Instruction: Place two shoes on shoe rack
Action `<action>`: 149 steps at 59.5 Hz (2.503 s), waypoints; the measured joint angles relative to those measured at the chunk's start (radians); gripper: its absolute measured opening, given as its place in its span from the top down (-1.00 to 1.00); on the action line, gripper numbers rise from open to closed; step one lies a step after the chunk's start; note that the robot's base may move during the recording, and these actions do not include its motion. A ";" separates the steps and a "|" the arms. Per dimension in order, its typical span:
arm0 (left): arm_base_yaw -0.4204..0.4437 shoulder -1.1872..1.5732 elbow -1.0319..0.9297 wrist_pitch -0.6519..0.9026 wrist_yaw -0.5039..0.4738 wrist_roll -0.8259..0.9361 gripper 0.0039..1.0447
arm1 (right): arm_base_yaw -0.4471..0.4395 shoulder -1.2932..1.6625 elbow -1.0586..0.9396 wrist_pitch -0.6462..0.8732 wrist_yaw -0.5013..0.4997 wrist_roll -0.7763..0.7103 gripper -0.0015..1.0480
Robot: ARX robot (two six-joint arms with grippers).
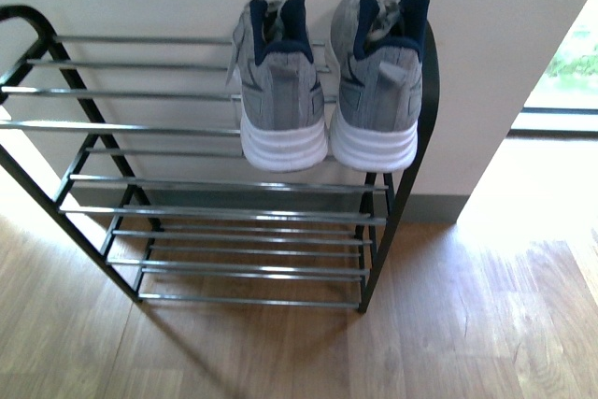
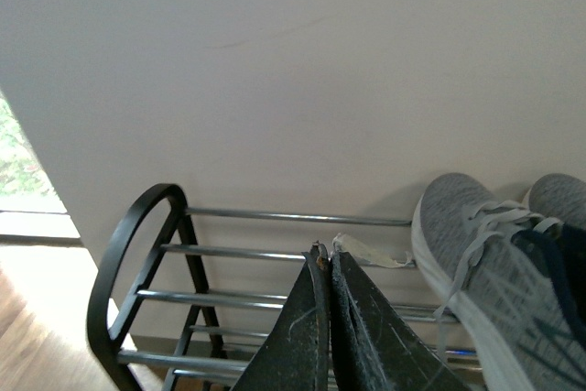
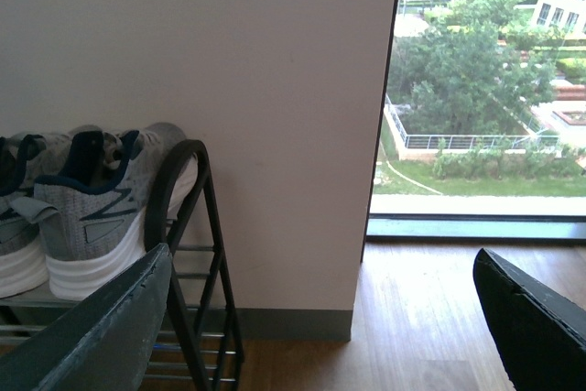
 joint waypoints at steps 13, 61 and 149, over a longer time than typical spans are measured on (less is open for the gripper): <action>0.099 -0.190 -0.156 -0.031 0.097 0.004 0.98 | 0.000 0.000 0.000 0.000 0.000 0.000 -0.82; 0.294 -0.761 -0.344 -0.404 0.286 0.007 0.98 | 0.000 0.000 0.000 0.000 0.000 0.000 -0.82; 0.294 -1.329 -0.344 -0.976 0.285 0.007 0.58 | 0.000 0.000 0.000 0.000 0.000 0.000 -0.82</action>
